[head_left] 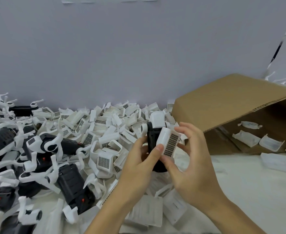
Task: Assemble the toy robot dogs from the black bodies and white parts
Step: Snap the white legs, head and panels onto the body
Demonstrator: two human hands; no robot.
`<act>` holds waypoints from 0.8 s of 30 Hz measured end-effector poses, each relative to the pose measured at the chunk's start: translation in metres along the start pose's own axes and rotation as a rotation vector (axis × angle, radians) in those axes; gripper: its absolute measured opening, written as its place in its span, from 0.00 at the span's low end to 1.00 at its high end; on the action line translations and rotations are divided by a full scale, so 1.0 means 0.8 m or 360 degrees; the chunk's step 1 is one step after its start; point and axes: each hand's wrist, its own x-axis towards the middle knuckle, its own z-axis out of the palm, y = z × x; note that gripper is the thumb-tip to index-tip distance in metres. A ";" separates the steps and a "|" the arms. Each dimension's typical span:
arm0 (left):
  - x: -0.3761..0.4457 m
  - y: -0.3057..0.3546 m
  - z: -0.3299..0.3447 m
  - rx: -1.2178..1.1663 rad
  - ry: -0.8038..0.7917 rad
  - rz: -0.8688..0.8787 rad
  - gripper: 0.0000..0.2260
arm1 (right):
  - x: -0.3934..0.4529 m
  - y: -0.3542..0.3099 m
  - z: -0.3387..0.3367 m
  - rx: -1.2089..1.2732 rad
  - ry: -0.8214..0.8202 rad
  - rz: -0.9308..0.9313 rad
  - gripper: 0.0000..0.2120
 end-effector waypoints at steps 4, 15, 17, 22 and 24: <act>0.001 0.000 0.000 0.0042 0.0027 0.0011 0.21 | 0.000 -0.002 -0.001 0.0072 -0.0061 0.0130 0.26; -0.001 0.009 0.001 0.0186 0.0088 0.0031 0.23 | 0.000 -0.004 0.002 -0.0101 -0.0029 0.0160 0.29; -0.001 0.013 0.003 0.0186 0.0084 0.0016 0.27 | -0.001 -0.004 0.001 -0.0204 -0.0015 0.0054 0.28; -0.006 0.012 0.007 0.0229 -0.0001 0.0058 0.23 | -0.003 -0.006 0.004 -0.0280 -0.0110 -0.0072 0.28; -0.004 0.012 0.006 0.0191 -0.0004 0.0131 0.11 | -0.003 -0.005 0.005 -0.0296 -0.0098 -0.0099 0.29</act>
